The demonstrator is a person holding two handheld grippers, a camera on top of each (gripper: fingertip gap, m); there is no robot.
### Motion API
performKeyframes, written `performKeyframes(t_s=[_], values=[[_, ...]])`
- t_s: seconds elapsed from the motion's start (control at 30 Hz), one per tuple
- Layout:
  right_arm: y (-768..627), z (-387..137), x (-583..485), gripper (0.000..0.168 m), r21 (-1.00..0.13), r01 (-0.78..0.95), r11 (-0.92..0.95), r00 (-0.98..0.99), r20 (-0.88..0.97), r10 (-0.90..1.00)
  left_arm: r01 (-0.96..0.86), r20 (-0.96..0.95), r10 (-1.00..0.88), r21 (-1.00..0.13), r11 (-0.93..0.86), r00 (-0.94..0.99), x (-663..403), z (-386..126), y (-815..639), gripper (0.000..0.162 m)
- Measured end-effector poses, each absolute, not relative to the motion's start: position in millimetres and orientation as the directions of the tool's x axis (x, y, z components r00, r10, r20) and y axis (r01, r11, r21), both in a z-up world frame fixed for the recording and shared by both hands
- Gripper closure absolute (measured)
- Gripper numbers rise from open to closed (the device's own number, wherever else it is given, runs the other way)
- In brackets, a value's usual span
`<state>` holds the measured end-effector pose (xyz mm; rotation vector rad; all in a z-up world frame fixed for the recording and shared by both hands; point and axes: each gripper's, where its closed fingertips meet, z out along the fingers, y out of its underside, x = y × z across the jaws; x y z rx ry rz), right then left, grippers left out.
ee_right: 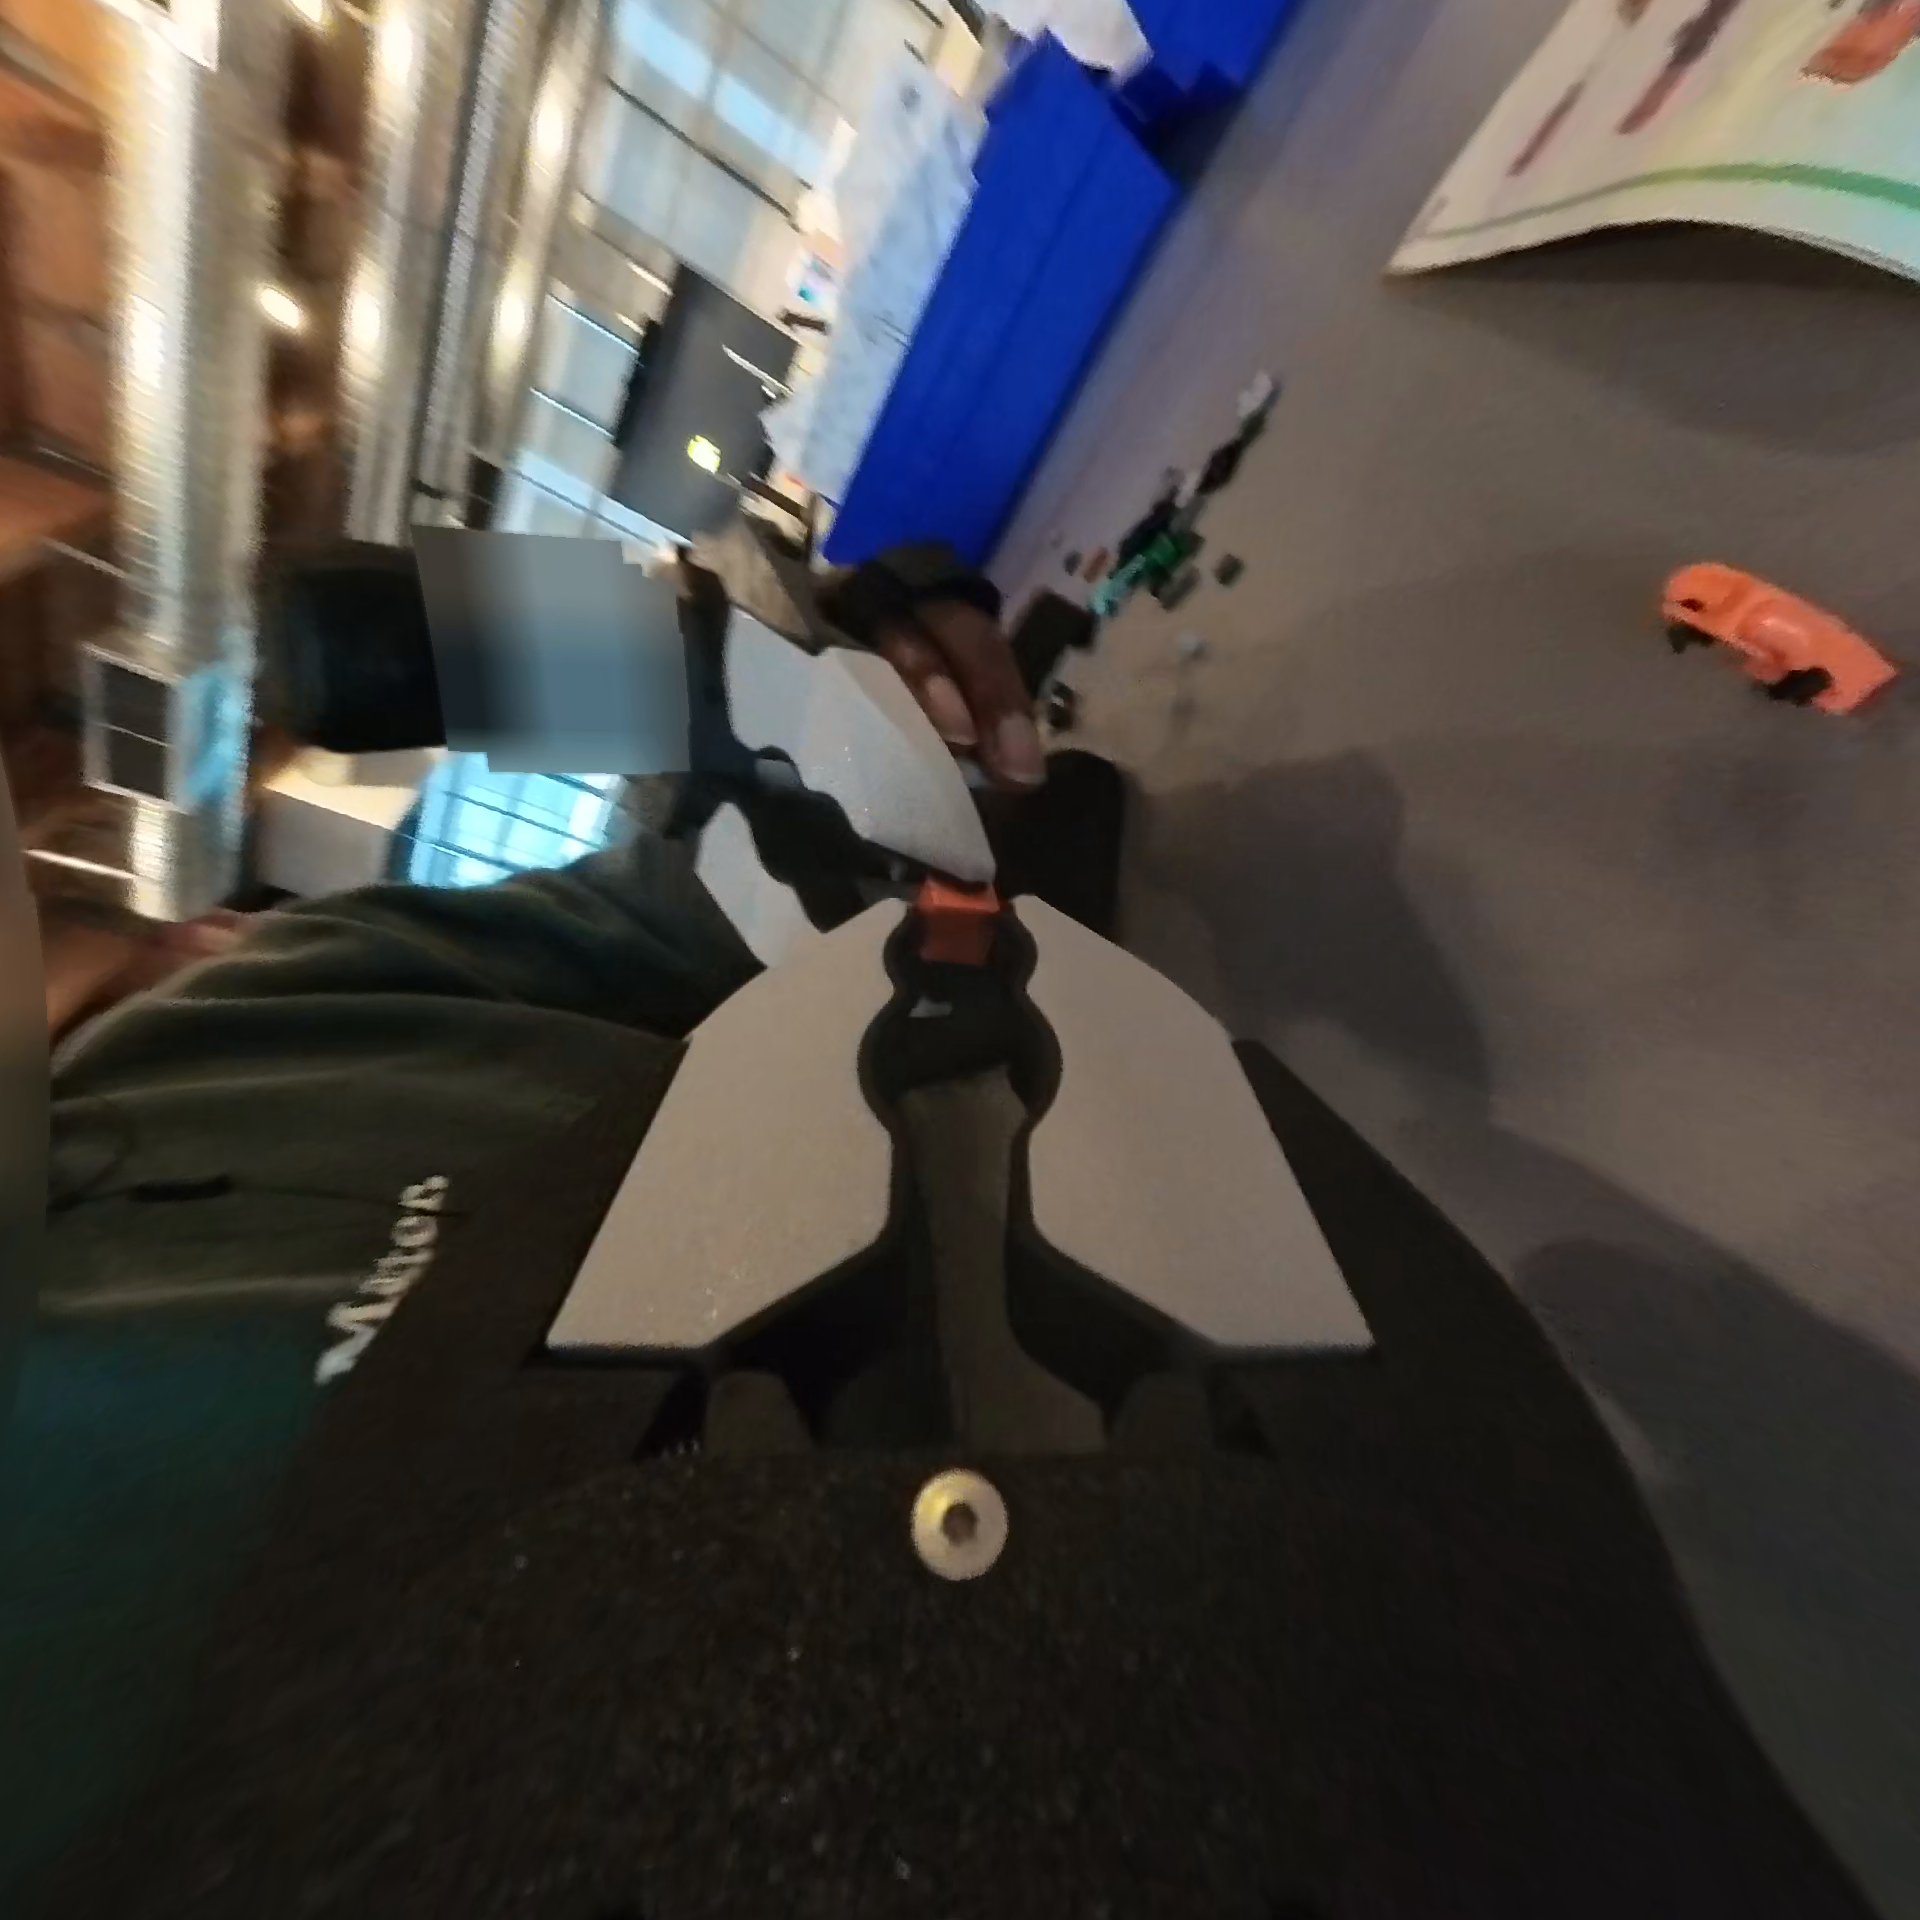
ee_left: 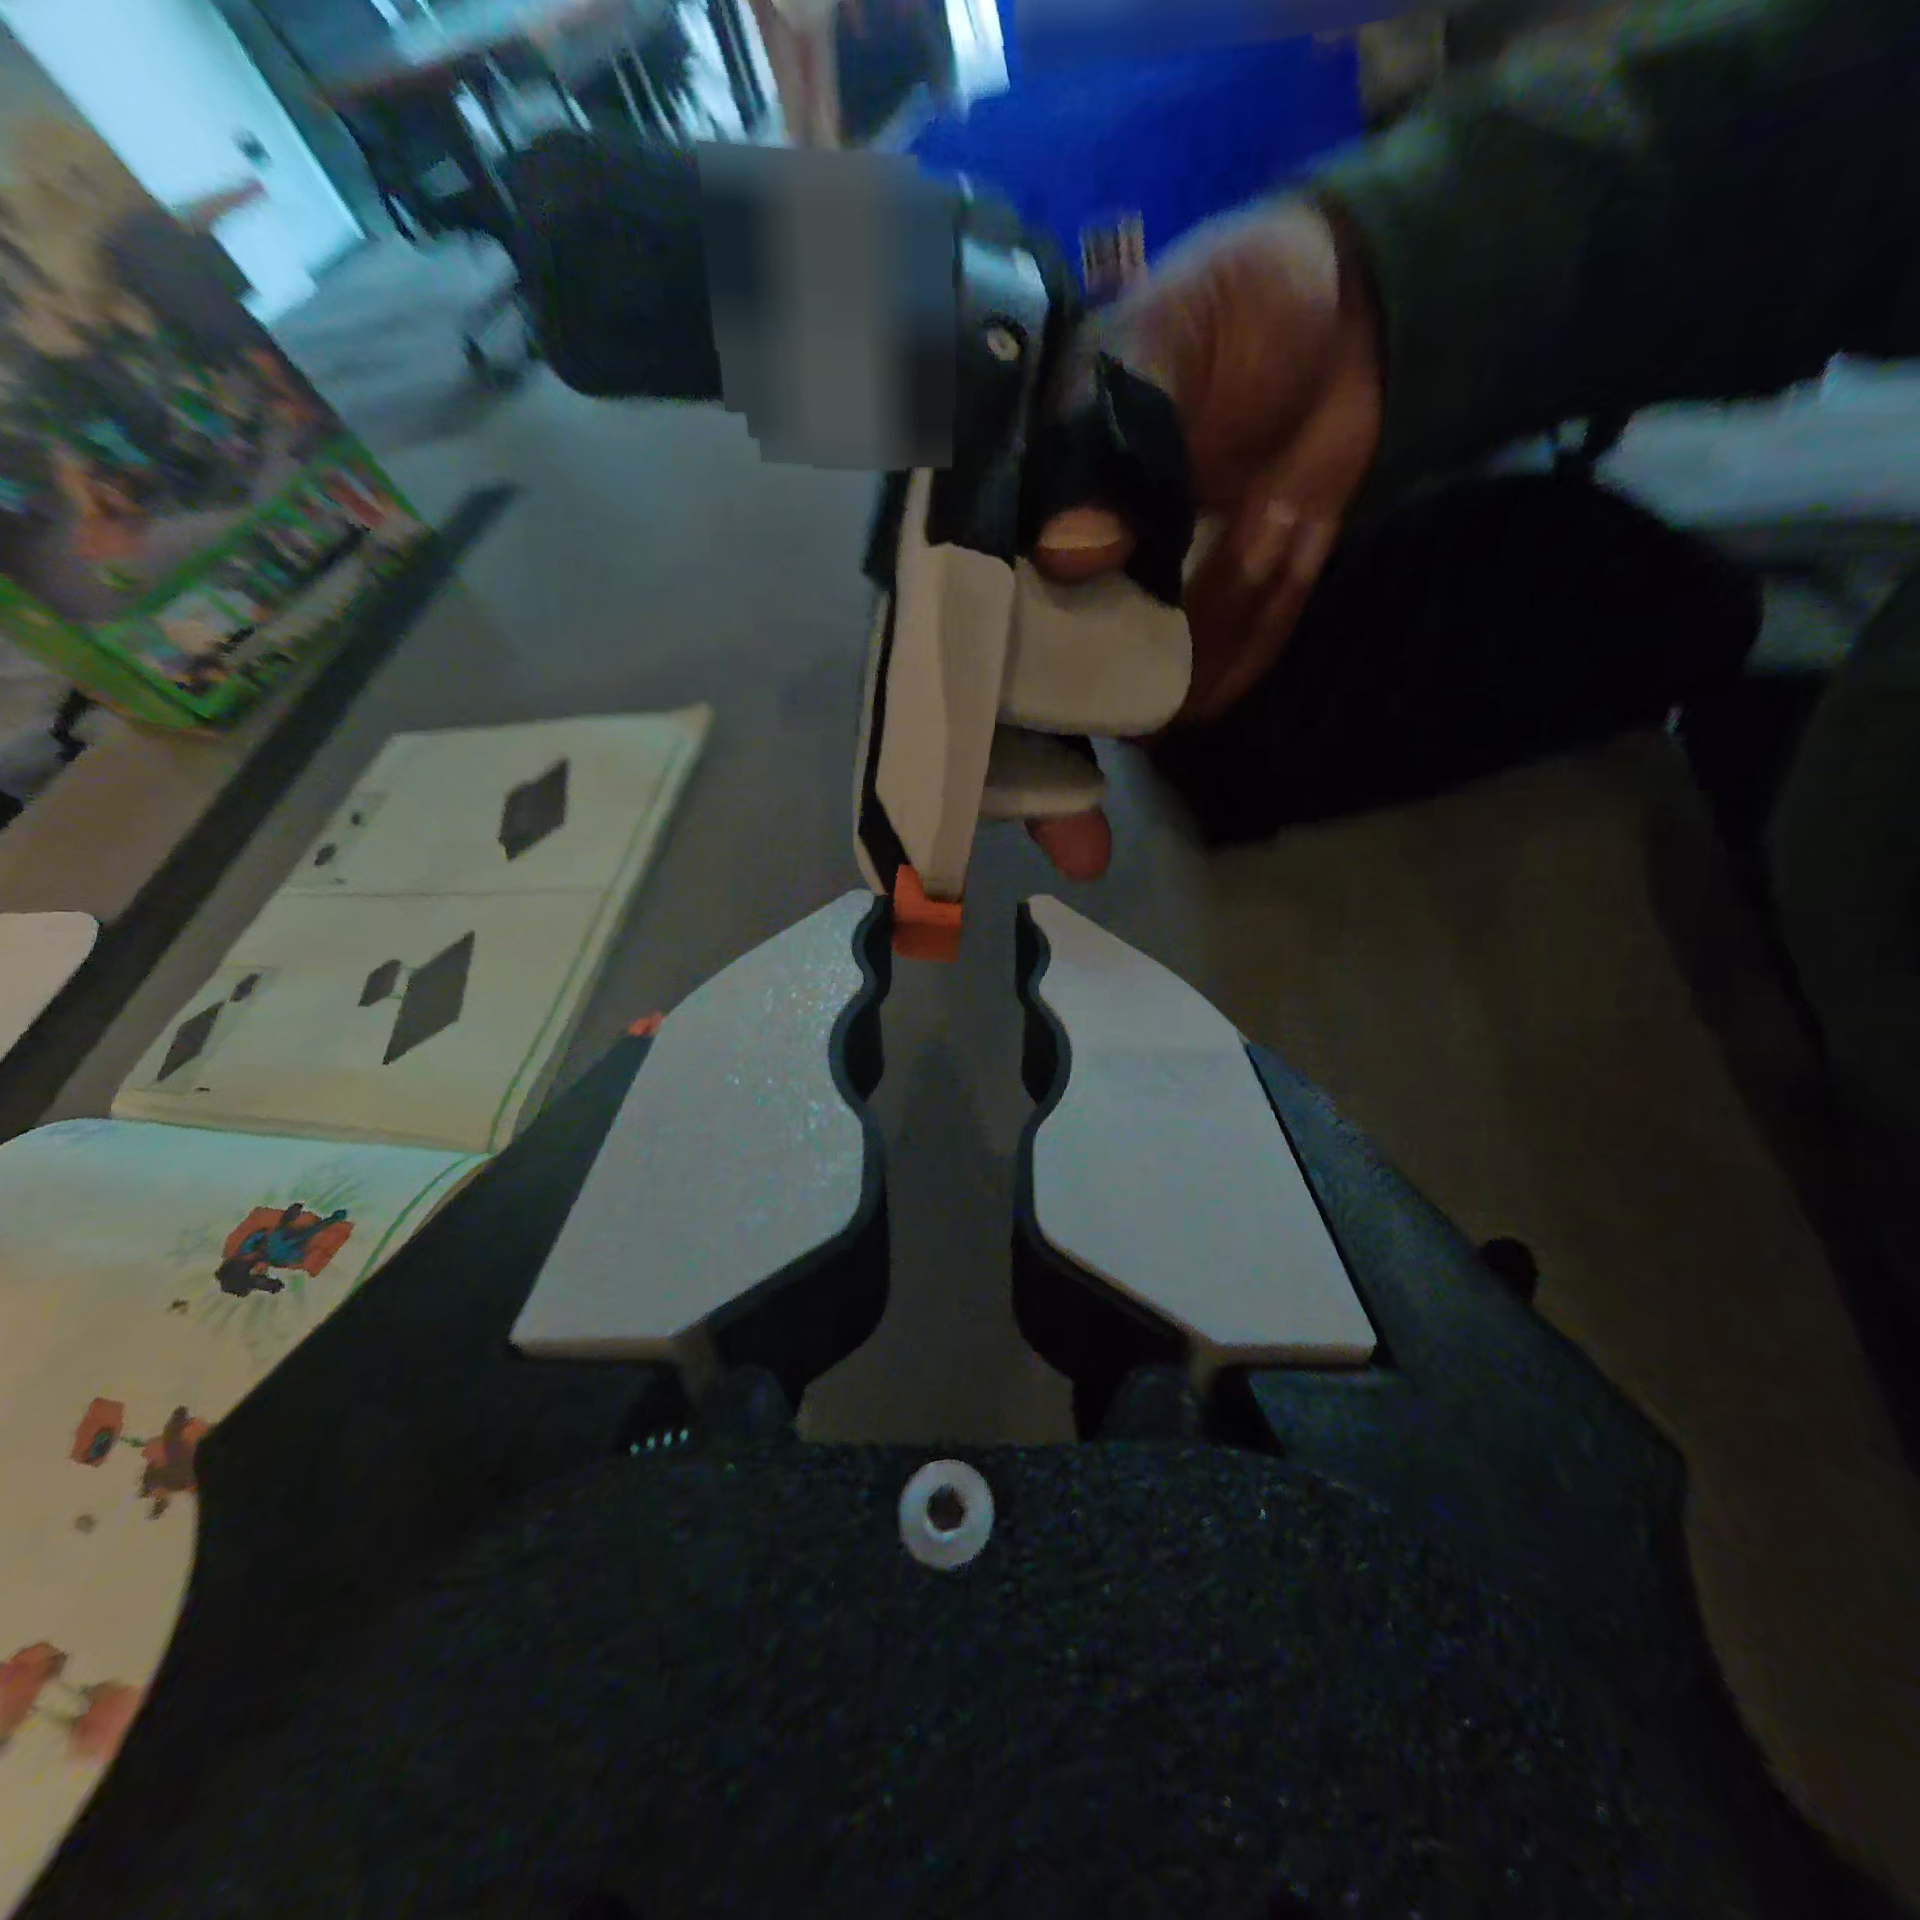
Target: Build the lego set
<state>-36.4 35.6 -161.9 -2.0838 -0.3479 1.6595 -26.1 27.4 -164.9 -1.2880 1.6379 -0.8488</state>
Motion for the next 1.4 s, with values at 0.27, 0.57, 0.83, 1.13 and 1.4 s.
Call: performKeyframes(t_s=[0.27, 0.57, 0.83, 1.13, 1.4], values=[[35.7, -174.8, -36.6, 0.154, -0.488, -0.047, -0.871, 0.308, -0.837, 0.452, -0.514, -0.256, -0.952, -0.802, 0.305, -0.164, -25.2, -177.1, 31.0, 0.149], [37.0, -165.5, -30.0, 0.149, -0.612, -0.037, -0.79, 0.261, -0.769, 0.584, -0.532, -0.214, -0.961, -0.8, 0.276, -0.177, -24.3, -171.7, 34.3, 0.15], [85.3, -205.7, 25.3, 0.135, -0.889, 0.294, -0.352, 0.522, -0.159, 0.838, -0.565, 0.083, -0.991, -0.825, -0.011, -0.103, -32.9, -152.2, 69.0, 0.149], [122.4, -236.5, 10.4, 0.134, -0.818, 0.494, -0.295, 0.475, -0.03, 0.88, -0.56, 0.26, -0.962, -0.81, -0.172, -0.081, -22.4, -145.0, 97.3, 0.15], [135.0, -246.4, -4.6, 0.139, -0.787, 0.55, -0.28, 0.428, -0.023, 0.903, -0.577, 0.258, -0.964, -0.798, -0.174, -0.066, -22.1, -151.9, 108.0, 0.149]])
